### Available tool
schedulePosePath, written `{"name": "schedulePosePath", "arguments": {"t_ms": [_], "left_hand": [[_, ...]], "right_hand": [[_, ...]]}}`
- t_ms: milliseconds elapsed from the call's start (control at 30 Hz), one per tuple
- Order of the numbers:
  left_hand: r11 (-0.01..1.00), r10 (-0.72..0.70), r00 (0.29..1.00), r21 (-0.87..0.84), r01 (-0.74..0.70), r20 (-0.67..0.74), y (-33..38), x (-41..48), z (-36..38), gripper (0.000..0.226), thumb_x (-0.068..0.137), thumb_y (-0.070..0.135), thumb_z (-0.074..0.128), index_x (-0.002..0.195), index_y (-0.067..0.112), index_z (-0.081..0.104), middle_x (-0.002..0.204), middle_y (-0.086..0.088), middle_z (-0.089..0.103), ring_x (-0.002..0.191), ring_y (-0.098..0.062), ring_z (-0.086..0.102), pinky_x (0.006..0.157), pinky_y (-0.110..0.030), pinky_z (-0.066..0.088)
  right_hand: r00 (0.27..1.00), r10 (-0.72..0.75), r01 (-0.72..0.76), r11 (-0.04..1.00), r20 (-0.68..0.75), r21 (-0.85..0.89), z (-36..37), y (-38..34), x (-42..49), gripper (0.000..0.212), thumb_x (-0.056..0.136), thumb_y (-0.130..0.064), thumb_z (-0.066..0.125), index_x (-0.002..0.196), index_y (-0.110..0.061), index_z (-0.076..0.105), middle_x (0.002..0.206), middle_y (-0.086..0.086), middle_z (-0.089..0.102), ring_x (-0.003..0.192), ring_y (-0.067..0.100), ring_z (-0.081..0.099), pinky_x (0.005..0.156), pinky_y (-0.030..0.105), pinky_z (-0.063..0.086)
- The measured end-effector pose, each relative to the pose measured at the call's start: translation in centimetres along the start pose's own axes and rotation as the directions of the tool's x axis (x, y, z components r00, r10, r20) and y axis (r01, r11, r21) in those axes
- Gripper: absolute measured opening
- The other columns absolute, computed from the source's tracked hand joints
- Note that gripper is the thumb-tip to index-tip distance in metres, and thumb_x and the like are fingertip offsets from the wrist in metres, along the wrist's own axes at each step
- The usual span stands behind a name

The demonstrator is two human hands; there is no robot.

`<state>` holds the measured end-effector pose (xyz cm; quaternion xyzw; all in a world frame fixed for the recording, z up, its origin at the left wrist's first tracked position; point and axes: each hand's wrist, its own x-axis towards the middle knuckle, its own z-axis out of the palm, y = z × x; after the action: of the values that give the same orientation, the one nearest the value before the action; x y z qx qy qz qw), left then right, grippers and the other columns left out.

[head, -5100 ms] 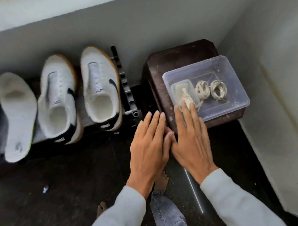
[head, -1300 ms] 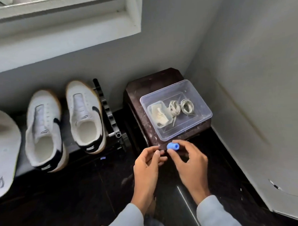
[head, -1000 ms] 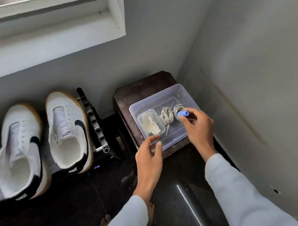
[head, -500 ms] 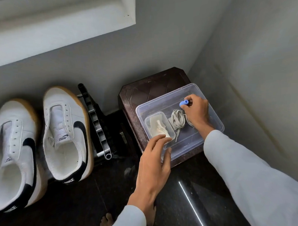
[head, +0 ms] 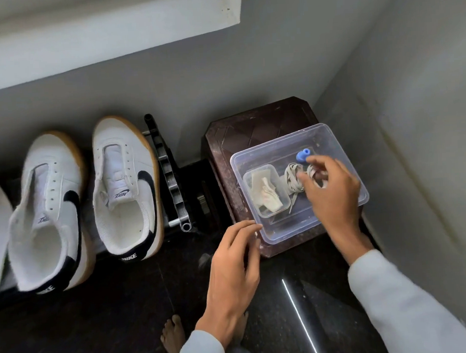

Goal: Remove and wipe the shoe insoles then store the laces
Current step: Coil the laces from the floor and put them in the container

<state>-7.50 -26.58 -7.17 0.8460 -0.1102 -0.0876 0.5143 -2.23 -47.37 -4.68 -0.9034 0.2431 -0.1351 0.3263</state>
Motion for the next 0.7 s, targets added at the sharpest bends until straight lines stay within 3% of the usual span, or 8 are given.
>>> {"name": "schedulePosePath", "arguments": {"t_ms": [67, 133, 200, 267, 400, 567, 700], "left_hand": [[0.999, -0.045, 0.998, 0.012, 0.046, -0.048, -1.3, -1.5, -1.1, 0.029, 0.094, 0.005, 0.062, 0.119, 0.018, 0.068, 0.121, 0.012, 0.061, 0.115, -0.006, 0.061, 0.093, -0.031, 0.055], [0.994, -0.092, 0.993, 0.054, 0.096, -0.070, -3.2, -3.6, -2.6, 0.029, 0.093, 0.005, 0.063, 0.118, 0.018, 0.068, 0.120, 0.011, 0.062, 0.114, -0.005, 0.061, 0.094, -0.033, 0.055], [0.984, -0.132, 0.987, 0.104, 0.142, -0.094, -5.7, -5.9, -4.1, 0.029, 0.092, 0.003, 0.064, 0.117, 0.018, 0.069, 0.119, 0.010, 0.063, 0.116, -0.004, 0.061, 0.095, -0.034, 0.054], [0.967, -0.196, 0.973, 0.138, 0.212, -0.125, -8.6, -8.2, -5.4, 0.029, 0.092, 0.004, 0.064, 0.117, 0.019, 0.069, 0.120, 0.010, 0.063, 0.115, -0.004, 0.061, 0.096, -0.035, 0.053], [0.906, -0.312, 0.947, 0.276, 0.321, -0.076, -13.9, -13.0, -7.6, 0.029, 0.095, 0.013, 0.062, 0.123, 0.020, 0.066, 0.129, 0.011, 0.058, 0.119, -0.005, 0.057, 0.102, -0.034, 0.051], [0.833, -0.415, 0.910, 0.400, 0.382, -0.005, -19.2, -18.1, -9.5, 0.040, 0.098, 0.022, 0.058, 0.138, 0.021, 0.056, 0.149, 0.003, 0.047, 0.138, -0.016, 0.045, 0.108, -0.030, 0.041], [0.824, -0.333, 0.942, 0.496, 0.275, 0.030, -23.9, -21.3, -10.4, 0.042, 0.096, 0.021, 0.062, 0.137, 0.016, 0.057, 0.147, -0.007, 0.052, 0.134, -0.023, 0.052, 0.102, -0.035, 0.050]], "right_hand": [[0.997, -0.056, 0.052, 0.996, 0.050, 0.079, -1.1, -2.1, -5.0, 0.023, 0.084, -0.014, 0.077, 0.107, -0.014, 0.070, 0.097, -0.004, 0.067, 0.081, 0.004, 0.063, 0.076, -0.003, 0.041], [0.990, -0.087, 0.071, 0.986, 0.108, 0.149, -1.1, -3.3, -10.2, 0.021, 0.084, -0.012, 0.076, 0.104, -0.015, 0.071, 0.097, -0.006, 0.070, 0.083, 0.002, 0.066, 0.080, 0.004, 0.046], [0.986, -0.052, 0.016, 0.975, 0.156, 0.223, 0.0, -3.9, -14.7, 0.021, 0.084, -0.011, 0.075, 0.104, -0.018, 0.072, 0.095, -0.008, 0.071, 0.082, 0.002, 0.068, 0.079, 0.013, 0.051], [0.973, -0.011, -0.048, 0.968, 0.231, 0.248, 2.1, -3.7, -18.4, 0.023, 0.083, -0.011, 0.076, 0.104, -0.021, 0.072, 0.095, -0.012, 0.069, 0.084, 0.004, 0.068, 0.077, 0.015, 0.052], [0.877, 0.013, -0.084, 0.988, 0.480, 0.127, 8.5, -1.2, -23.9, 0.030, 0.087, -0.018, 0.073, 0.116, -0.023, 0.066, 0.109, -0.021, 0.061, 0.105, 0.004, 0.060, 0.087, 0.021, 0.051], [0.693, 0.039, 0.075, 0.989, 0.720, -0.126, 16.5, 1.3, -27.6, 0.044, 0.096, -0.032, 0.060, 0.136, -0.017, 0.050, 0.135, -0.001, 0.053, 0.129, 0.017, 0.045, 0.104, 0.030, 0.041], [0.603, 0.071, 0.179, 0.959, 0.795, -0.221, 23.1, 2.3, -29.6, 0.047, 0.094, -0.029, 0.061, 0.136, -0.011, 0.049, 0.133, 0.011, 0.052, 0.128, 0.029, 0.047, 0.106, 0.040, 0.042]]}}
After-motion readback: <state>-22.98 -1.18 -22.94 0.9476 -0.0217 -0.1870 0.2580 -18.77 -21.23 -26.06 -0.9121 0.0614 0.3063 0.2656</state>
